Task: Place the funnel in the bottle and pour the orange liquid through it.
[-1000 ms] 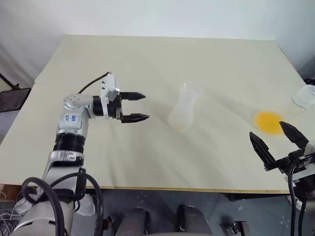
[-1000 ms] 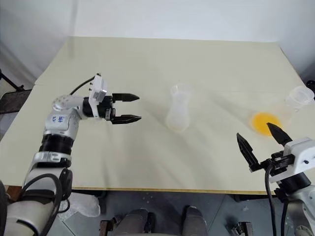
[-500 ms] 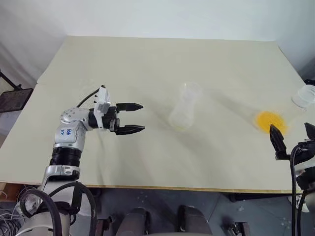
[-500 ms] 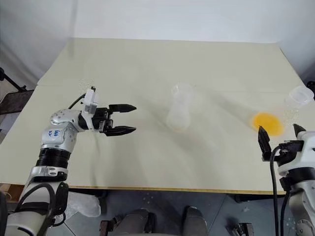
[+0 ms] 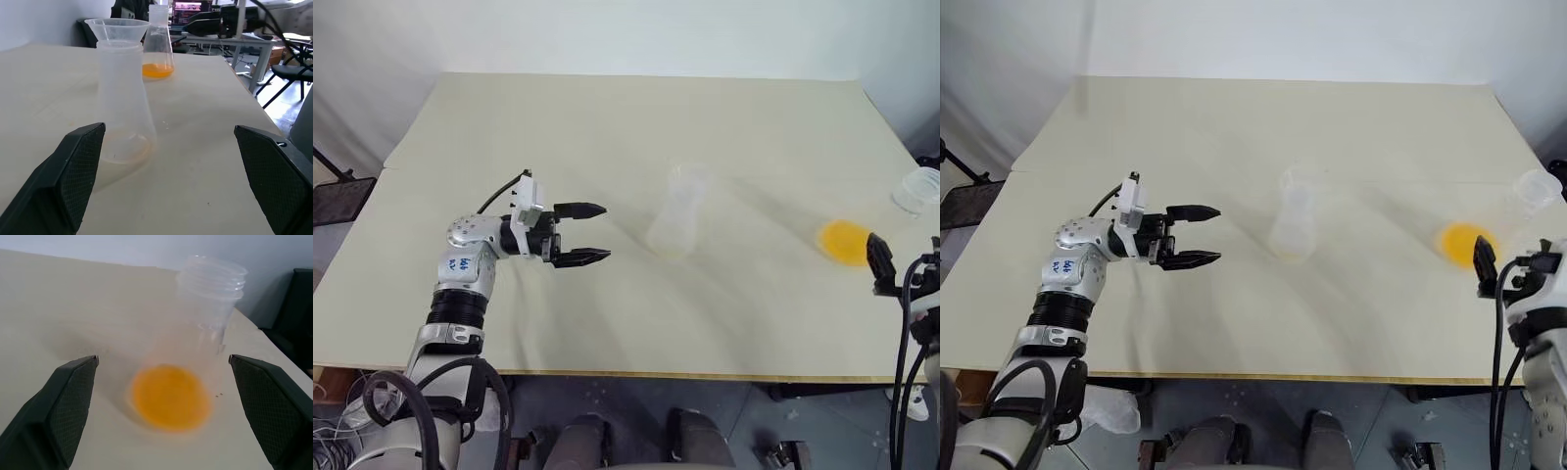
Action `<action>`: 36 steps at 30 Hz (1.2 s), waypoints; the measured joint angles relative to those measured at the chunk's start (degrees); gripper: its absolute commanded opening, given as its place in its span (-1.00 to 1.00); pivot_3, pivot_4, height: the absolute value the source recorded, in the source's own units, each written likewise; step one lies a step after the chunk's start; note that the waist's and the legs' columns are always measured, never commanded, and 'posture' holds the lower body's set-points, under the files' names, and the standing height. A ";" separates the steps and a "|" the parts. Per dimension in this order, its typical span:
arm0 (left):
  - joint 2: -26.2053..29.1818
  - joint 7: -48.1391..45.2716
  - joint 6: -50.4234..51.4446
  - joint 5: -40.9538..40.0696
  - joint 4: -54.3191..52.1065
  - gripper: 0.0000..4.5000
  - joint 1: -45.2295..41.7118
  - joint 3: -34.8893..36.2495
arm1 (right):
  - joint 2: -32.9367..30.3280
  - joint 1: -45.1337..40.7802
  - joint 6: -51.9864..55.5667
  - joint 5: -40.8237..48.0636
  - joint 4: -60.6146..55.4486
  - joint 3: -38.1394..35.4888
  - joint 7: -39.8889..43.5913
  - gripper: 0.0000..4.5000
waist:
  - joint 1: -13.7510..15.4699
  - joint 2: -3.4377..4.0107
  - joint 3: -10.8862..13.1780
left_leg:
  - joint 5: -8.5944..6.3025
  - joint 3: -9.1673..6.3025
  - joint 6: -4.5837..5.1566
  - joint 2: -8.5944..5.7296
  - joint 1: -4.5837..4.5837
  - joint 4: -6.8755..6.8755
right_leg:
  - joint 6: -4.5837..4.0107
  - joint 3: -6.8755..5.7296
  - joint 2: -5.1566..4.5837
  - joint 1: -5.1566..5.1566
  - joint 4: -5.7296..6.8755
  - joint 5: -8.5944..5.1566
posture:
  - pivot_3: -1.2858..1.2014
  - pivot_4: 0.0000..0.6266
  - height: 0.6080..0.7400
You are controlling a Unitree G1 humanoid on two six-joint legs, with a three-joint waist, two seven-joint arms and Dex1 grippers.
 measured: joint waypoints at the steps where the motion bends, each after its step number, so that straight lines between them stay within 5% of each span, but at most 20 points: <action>1: -0.04 0.06 0.00 0.00 -0.03 1.00 0.00 0.00 | -0.41 -0.83 -0.18 -0.40 1.29 0.01 0.11 1.00 | 0.01 0.00 0.00 | 0.00 0.00 0.00 -0.01 -0.01 0.00 | 0.00 0.00 0.00 0.00 -0.01 0.00 | 0.03 -0.52 1.00; 24: -0.20 2.36 2.38 -0.33 -4.85 1.00 1.36 -0.03 | -7.66 -25.95 -12.95 -8.61 40.31 5.40 10.54 1.00 | -0.38 0.02 0.01 | 0.00 0.02 0.01 0.00 -0.04 0.01 | 0.00 -0.03 -0.05 0.00 -0.04 0.00 | 0.03 -0.52 1.00; 31: -0.38 2.91 2.52 -0.33 -4.88 1.00 1.35 -0.04 | -7.69 -28.76 -15.15 -9.24 43.59 6.70 10.77 0.17 | -0.38 0.02 0.01 | 0.00 0.00 0.01 0.00 -0.06 0.01 | 0.00 -0.04 -0.07 0.00 -0.06 0.00 | 0.03 -0.52 1.00; 36: -1.50 3.04 2.25 -0.32 -4.44 1.00 1.24 -0.04 | -7.54 -27.52 -14.07 -8.51 39.44 6.69 10.10 0.13 | -0.29 0.08 0.04 | 0.00 -0.02 0.01 -0.02 -0.10 0.02 | 0.01 -0.07 -0.09 0.00 -0.07 0.00 | 0.03 -0.52 1.00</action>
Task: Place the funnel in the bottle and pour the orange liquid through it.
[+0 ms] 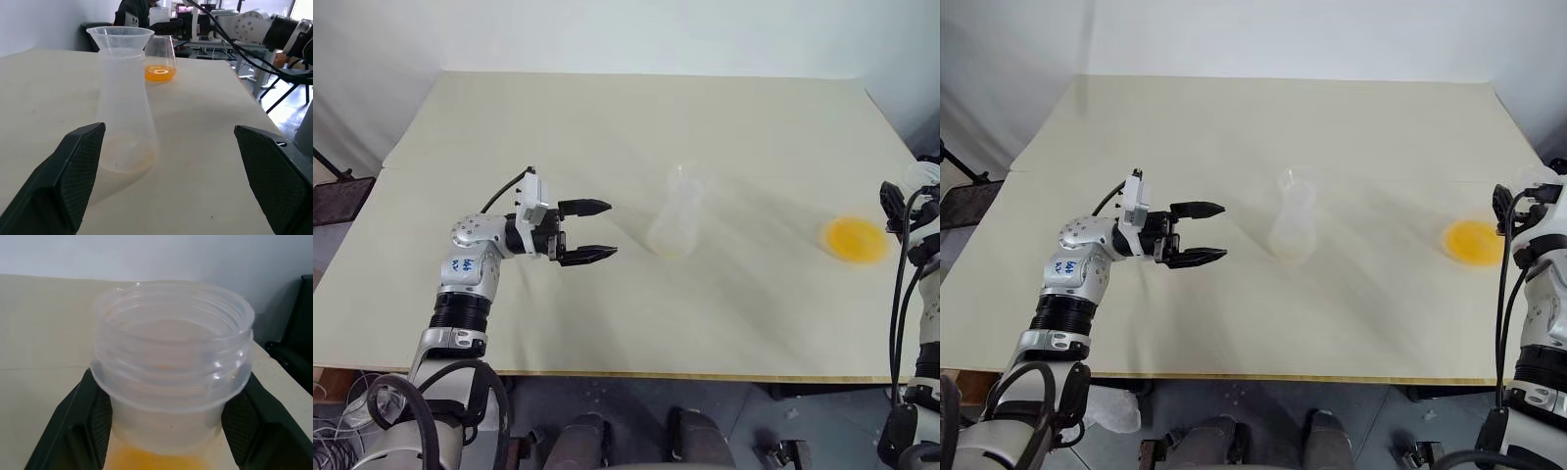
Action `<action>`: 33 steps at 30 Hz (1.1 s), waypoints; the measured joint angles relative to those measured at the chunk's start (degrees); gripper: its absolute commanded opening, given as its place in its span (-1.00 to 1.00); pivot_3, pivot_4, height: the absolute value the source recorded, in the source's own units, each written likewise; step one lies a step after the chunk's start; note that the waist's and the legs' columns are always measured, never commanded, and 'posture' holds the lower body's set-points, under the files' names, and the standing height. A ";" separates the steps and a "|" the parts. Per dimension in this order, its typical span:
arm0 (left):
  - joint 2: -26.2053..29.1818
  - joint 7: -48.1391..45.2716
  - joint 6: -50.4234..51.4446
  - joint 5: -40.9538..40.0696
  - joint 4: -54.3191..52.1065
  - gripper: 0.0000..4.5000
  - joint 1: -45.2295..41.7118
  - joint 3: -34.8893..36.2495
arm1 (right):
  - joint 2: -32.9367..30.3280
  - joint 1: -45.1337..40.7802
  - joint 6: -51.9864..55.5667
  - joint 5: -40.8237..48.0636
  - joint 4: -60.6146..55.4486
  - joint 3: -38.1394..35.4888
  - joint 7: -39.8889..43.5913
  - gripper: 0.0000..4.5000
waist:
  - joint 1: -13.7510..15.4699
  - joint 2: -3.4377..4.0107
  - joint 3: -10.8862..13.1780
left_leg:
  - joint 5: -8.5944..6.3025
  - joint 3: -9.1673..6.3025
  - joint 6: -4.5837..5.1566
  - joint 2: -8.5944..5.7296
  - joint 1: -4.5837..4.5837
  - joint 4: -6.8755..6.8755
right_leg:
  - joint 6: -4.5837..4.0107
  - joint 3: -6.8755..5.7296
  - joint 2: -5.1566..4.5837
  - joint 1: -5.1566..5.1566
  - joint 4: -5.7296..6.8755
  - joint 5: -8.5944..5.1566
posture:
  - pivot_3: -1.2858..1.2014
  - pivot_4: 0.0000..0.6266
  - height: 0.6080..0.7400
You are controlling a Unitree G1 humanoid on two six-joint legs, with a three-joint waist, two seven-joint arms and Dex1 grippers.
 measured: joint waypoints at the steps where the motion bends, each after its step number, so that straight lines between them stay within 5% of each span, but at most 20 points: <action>1: -0.40 -0.02 -0.19 0.01 0.31 1.00 -0.14 -0.04 | 0.08 0.39 0.37 0.18 -1.46 0.00 -0.23 0.13 | 0.00 0.00 0.00 | 0.00 0.00 0.00 0.00 0.00 0.00 | 0.00 -0.01 0.00 0.00 0.00 0.00 | 0.03 -0.52 1.00; 15: -2.82 -2.72 -6.97 2.22 16.02 1.00 -8.82 -1.61 | 1.17 2.38 14.34 -0.56 -33.01 9.38 -5.39 0.13 | 0.16 0.04 0.02 | 0.00 0.03 0.00 -0.02 -0.03 0.01 | 0.00 -0.03 0.01 -0.05 0.00 0.00 | 0.03 -0.52 1.00; 24: -3.86 -5.21 -13.04 3.49 29.03 1.00 -14.89 -0.91 | -0.37 -2.30 16.49 -16.30 -41.10 28.45 -6.24 0.13 | 0.24 0.02 0.03 | -0.03 0.04 0.06 -0.07 -0.13 0.01 | 0.02 -0.07 0.01 -0.14 0.00 0.01 | 0.03 -0.52 1.00; 33: -4.06 -6.52 -16.25 4.80 33.21 1.00 -17.76 0.17 | -2.77 -9.05 13.78 -31.98 -39.32 38.72 -3.99 0.13 | -0.01 0.02 0.04 | -0.04 0.06 0.08 -0.05 -0.27 0.00 | 0.02 -0.10 0.01 -0.30 0.01 0.01 | 0.03 -0.52 1.00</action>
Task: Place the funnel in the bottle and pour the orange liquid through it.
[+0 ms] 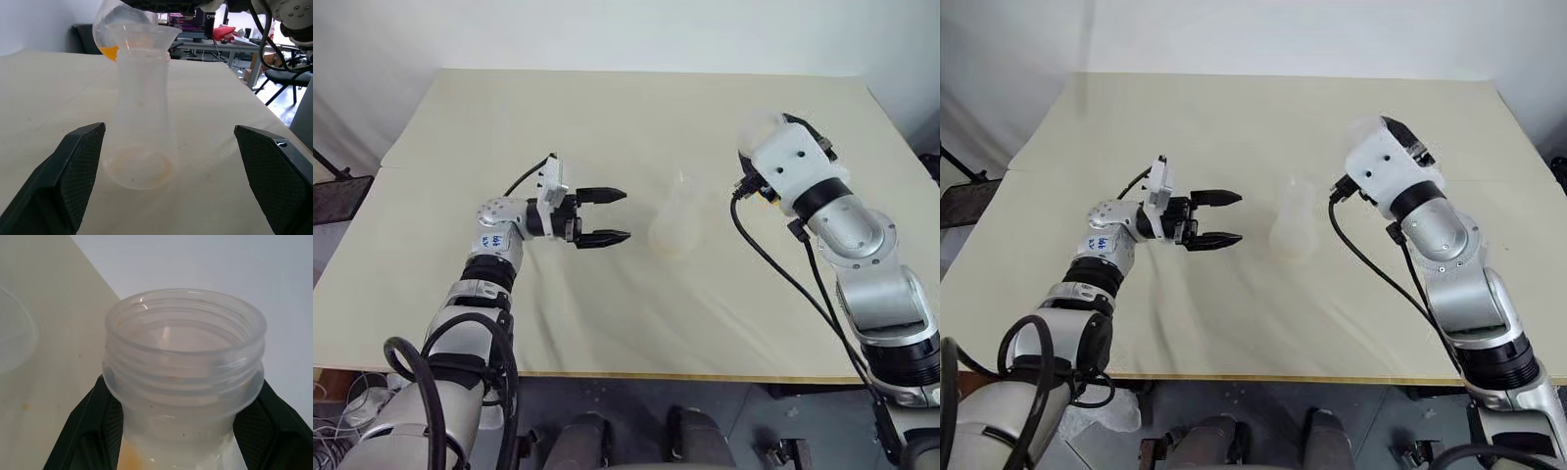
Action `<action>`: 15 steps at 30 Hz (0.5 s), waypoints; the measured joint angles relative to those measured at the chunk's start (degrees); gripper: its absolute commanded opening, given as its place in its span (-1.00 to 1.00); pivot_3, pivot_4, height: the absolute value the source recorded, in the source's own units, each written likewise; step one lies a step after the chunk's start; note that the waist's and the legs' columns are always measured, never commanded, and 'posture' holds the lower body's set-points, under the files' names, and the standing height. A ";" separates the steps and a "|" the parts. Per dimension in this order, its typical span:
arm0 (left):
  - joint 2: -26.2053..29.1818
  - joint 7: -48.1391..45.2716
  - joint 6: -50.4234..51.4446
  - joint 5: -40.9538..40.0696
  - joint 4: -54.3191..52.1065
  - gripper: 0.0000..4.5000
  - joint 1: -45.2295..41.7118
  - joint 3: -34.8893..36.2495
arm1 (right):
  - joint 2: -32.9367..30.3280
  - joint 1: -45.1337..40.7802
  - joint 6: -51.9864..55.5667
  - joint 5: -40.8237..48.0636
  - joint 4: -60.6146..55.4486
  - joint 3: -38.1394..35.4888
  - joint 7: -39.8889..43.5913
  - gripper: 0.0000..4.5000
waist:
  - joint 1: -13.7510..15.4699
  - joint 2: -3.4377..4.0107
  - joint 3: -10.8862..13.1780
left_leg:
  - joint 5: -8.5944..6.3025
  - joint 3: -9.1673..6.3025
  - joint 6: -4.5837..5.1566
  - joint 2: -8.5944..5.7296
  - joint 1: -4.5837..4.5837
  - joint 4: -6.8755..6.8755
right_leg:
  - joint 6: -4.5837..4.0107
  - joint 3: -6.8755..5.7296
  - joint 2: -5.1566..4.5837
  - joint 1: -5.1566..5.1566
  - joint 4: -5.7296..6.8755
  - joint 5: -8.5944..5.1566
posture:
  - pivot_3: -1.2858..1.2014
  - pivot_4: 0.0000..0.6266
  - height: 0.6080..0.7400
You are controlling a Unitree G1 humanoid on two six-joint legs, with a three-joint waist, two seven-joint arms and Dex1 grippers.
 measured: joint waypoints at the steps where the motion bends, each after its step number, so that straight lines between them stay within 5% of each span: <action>1: -0.02 -0.06 -0.30 0.13 0.00 1.00 -0.11 0.00 | -0.03 -0.36 -0.50 -1.13 0.45 0.55 0.32 0.13 | 0.01 0.00 0.00 | 0.00 0.00 0.00 0.00 0.00 0.00 | 0.00 -0.01 0.00 0.00 0.00 0.00 | 0.03 -0.52 1.00; 15: -0.55 0.92 -1.49 1.24 -4.28 1.00 1.74 0.02 | -0.03 -4.78 -12.77 -15.34 8.61 6.81 5.07 0.13 | -0.52 -0.01 0.01 | 0.00 -0.03 0.00 0.01 -0.01 -0.02 | 0.00 -0.03 0.00 0.00 -0.02 0.00 | 0.03 -0.52 1.00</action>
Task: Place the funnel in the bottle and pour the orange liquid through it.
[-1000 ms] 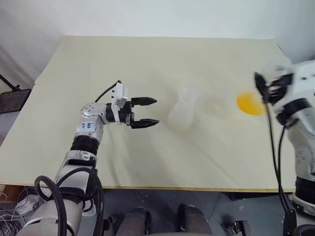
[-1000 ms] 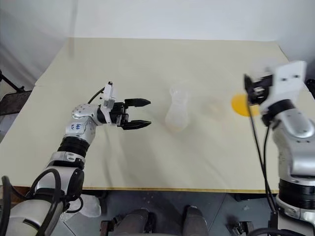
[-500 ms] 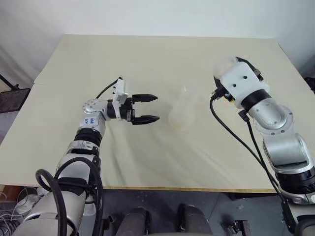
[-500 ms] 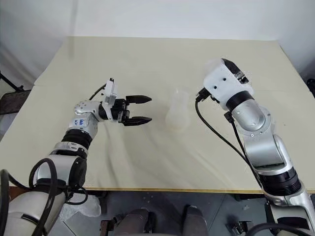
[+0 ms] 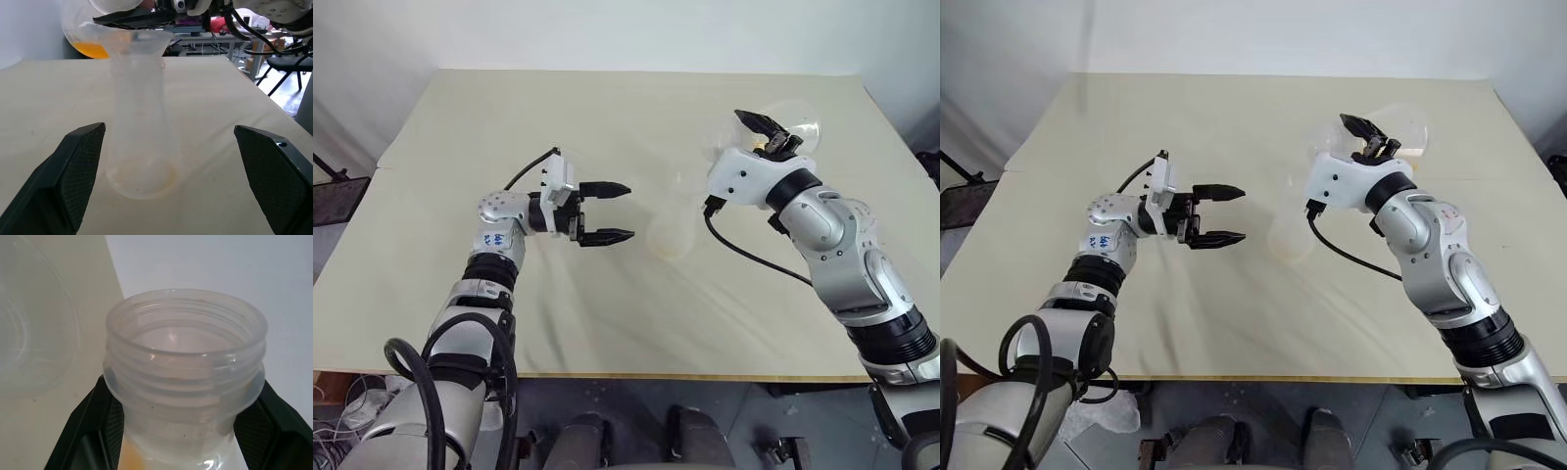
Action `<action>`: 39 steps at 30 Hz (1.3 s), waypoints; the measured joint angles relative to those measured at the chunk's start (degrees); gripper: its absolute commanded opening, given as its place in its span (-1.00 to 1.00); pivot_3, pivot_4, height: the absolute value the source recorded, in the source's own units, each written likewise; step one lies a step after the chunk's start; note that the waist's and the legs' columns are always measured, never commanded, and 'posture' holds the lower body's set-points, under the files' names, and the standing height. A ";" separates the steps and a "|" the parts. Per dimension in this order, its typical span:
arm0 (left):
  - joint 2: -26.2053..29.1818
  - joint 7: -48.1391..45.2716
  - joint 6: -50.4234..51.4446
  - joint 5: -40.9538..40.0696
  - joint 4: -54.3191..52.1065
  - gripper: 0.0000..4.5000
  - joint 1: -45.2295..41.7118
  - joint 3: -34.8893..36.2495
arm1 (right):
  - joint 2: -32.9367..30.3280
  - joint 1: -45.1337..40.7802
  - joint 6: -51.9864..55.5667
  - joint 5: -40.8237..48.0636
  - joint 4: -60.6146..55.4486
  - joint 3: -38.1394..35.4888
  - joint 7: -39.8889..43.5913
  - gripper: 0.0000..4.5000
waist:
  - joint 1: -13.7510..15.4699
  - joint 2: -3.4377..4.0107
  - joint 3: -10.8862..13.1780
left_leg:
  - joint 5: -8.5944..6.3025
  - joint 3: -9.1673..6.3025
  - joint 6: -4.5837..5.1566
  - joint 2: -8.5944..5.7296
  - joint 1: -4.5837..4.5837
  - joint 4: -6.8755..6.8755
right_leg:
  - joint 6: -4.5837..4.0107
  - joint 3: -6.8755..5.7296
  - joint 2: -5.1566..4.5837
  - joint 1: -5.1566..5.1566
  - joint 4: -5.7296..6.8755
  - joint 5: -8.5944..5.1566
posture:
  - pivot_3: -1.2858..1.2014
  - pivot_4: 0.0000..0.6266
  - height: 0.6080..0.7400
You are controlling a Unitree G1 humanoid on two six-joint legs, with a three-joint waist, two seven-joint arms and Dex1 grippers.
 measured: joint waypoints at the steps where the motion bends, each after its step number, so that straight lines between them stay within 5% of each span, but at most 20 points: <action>1: 0.00 0.05 0.09 0.00 -0.16 1.00 0.11 0.00 | -0.04 -0.45 -1.88 -0.49 1.17 0.05 0.38 0.13 | -0.06 0.00 0.00 | 0.00 0.00 0.00 0.00 0.00 0.00 | 0.00 0.00 0.00 0.00 0.00 0.00 | 0.03 -0.52 1.00; 15: -0.10 0.62 1.09 0.00 -0.84 1.00 0.12 0.00 | -2.58 -3.12 -19.82 -6.68 10.31 0.09 2.36 0.13 | -0.71 0.00 0.00 | 0.00 -0.01 0.00 0.00 0.00 -0.05 | 0.00 -0.03 0.00 0.00 -0.02 0.00 | 0.03 -0.52 1.00; 39: -0.13 0.85 2.27 -0.13 -2.80 1.00 1.63 0.02 | -2.55 -5.99 -29.49 -14.80 15.13 0.02 1.16 0.13 | -0.73 0.00 0.00 | 0.00 -0.03 0.00 0.01 0.00 -0.06 | 0.00 -0.03 -0.01 0.00 -0.02 0.00 | 0.03 -0.52 1.00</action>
